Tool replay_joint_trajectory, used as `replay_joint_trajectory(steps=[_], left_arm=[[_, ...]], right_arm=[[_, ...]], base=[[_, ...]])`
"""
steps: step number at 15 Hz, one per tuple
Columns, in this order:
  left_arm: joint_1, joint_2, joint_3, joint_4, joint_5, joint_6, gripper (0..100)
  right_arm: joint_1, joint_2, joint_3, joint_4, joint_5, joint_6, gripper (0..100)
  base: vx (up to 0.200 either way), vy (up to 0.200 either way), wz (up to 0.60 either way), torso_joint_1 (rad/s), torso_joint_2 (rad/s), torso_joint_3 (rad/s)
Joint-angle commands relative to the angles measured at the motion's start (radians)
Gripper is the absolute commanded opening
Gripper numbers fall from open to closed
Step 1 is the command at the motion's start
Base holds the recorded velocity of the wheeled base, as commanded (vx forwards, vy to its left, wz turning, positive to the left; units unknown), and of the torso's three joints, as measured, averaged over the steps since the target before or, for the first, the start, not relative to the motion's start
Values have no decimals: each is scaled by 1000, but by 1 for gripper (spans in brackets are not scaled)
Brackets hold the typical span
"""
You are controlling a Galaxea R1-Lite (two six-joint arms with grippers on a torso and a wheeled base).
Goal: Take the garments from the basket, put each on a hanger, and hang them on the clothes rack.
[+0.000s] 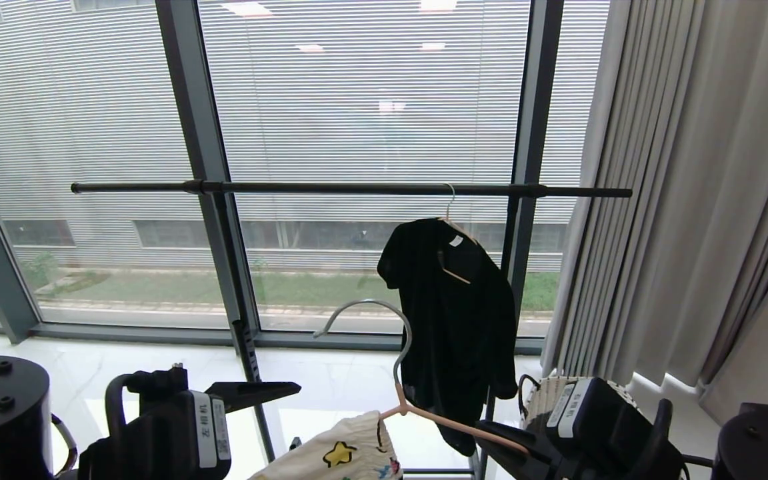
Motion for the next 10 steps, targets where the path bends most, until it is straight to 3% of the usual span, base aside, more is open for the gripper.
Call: replay_joint_trajectory(steps=[1,5,6,10], left_arm=[[-1,33,14,0,0,-1,100],[-1,71,14,0,0,-5,100],[-1,78,12,0,0,-5,0],[-3,82,15,0,0,-5,0]], right_arm=[[7,1,19,-21,0,-12,0],[29,3,36,-71,0,-83,0],[41,4,41,-79,0,-90,0],[58,3,48,-87,0,-118,0]], base=[[0,0,0,0,0,0],[0,0,0,0,0,0],[0,0,0,0,0,0],[0,0,0,0,0,0]])
